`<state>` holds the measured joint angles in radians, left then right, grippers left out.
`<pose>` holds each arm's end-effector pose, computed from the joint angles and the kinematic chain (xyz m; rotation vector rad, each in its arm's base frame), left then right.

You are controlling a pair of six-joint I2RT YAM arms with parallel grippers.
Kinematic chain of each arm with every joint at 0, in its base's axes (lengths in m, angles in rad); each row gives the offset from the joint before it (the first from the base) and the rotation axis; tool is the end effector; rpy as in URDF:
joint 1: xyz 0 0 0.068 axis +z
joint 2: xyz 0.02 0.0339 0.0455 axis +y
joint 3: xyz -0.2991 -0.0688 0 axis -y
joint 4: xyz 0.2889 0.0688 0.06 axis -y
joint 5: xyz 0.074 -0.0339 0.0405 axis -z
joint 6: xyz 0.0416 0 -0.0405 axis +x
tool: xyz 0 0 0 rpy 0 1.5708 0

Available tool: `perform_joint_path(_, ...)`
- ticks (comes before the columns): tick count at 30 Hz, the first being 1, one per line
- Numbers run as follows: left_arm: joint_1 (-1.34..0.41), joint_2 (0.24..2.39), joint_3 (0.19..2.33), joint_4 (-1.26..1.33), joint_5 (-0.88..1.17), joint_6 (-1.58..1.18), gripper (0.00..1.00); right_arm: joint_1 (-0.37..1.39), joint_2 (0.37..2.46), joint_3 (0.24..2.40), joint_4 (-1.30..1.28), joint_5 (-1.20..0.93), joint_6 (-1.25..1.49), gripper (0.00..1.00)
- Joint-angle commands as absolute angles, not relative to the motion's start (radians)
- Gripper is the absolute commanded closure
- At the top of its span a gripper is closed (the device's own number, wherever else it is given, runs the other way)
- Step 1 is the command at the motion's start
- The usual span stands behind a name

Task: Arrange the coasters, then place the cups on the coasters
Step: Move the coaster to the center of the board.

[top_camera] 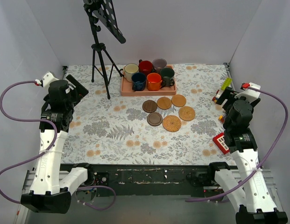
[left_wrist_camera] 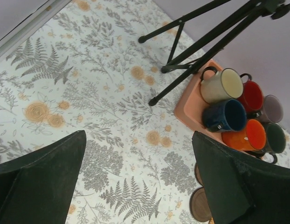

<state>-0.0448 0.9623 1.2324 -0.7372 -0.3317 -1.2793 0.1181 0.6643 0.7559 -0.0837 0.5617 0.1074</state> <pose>0.2130 0.0040 0.4428 -1.3497 1.5391 -0.5018 0.1773 -0.0013 0.3849 0.4303 1.5099 -0.2612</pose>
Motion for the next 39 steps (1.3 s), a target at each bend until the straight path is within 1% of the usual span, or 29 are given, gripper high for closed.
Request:
perform_joint_path(1,-0.043,0.948,1.264,-0.807,-0.405,-1.269,0.02,0.117,0.706,0.860,-0.175,0.595,0.146,0.11)
perform_joint_path(8,-0.041,0.910,1.209,-0.732,-0.289,-1.263,0.02,0.117,0.772,0.943,-0.265,0.467,0.101,0.09)
perform_joint_path(12,-0.041,0.913,1.189,-0.716,-0.242,-1.226,0.02,0.117,0.773,0.931,-0.253,0.313,0.058,0.18)
perform_joint_path(14,-0.041,0.923,1.192,-0.719,-0.216,-1.198,0.02,0.117,0.790,0.940,-0.277,0.260,0.064,0.19)
perform_joint_path(16,-0.041,0.934,1.192,-0.713,-0.169,-1.177,0.05,0.117,0.819,0.946,-0.305,0.197,0.064,0.19)
perform_joint_path(21,-0.048,0.914,1.126,-0.695,-0.081,-1.195,0.09,0.118,0.929,0.951,-0.350,-0.024,0.025,0.18)
perform_joint_path(26,-0.071,0.871,1.039,-0.693,-0.041,-1.243,0.11,0.117,1.070,0.982,-0.434,-0.158,0.051,0.19)
perform_joint_path(32,-0.086,0.907,0.991,-0.680,-0.025,-1.186,0.08,0.118,1.224,1.003,-0.506,-0.233,0.046,0.21)
perform_joint_path(34,-0.089,0.920,0.973,-0.643,0.000,-1.161,0.04,0.123,1.262,1.020,-0.526,-0.242,0.040,0.23)
perform_joint_path(36,-0.097,0.937,0.950,-0.597,0.058,-1.143,0.03,0.138,1.282,1.016,-0.511,-0.261,0.035,0.23)
perform_joint_path(39,-0.141,0.966,0.910,-0.539,0.069,-1.132,0.04,0.176,1.318,0.983,-0.476,-0.314,0.061,0.23)
